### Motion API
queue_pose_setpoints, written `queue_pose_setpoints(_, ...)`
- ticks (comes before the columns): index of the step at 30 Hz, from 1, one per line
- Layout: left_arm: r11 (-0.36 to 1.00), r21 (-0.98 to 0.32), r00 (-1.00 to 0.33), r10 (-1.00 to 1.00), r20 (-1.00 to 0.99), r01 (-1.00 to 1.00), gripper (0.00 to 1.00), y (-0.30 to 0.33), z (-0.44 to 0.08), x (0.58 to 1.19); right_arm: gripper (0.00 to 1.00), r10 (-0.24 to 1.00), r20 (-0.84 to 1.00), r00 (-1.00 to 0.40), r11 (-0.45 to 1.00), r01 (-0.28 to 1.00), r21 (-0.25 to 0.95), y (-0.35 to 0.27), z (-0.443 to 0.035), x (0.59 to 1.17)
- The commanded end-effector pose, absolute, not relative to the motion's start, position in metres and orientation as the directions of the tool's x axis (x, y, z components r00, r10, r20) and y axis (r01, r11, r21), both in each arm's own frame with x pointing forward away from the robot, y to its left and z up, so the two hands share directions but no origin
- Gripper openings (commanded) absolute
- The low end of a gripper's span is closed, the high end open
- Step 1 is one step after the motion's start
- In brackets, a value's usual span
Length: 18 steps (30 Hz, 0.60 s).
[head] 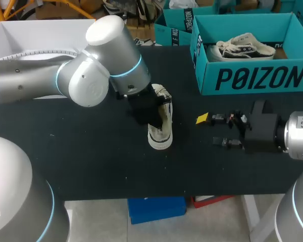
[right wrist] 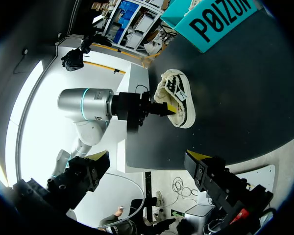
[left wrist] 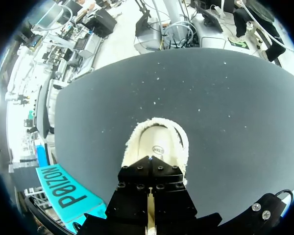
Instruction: Take the shoe out of the shoebox, open the shoe tongue, remove and reinsert the insole, then place the shoe into the shoebox
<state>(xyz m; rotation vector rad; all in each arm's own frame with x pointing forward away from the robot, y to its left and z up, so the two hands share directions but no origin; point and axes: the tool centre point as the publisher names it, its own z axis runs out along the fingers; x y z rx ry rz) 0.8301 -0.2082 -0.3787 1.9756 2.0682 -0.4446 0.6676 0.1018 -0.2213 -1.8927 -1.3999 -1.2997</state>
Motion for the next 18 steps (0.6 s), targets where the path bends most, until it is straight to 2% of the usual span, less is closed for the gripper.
queue_pose_setpoints(1,0.040,-0.038,-0.052,0.913,-0.404,0.998,0.00,-0.187,-0.353,0.823,1.00,0.484,0.874,0.041,-0.385,0.907,0.170,0.102,-0.222,0.668)
queue_pose_setpoints(18,0.061,-0.006,-0.058,0.898,-0.437,0.998,0.02,-0.158,-0.315,0.824,1.00,0.484,0.874,0.041,-0.385,0.907,0.170,0.102,-0.222,0.668)
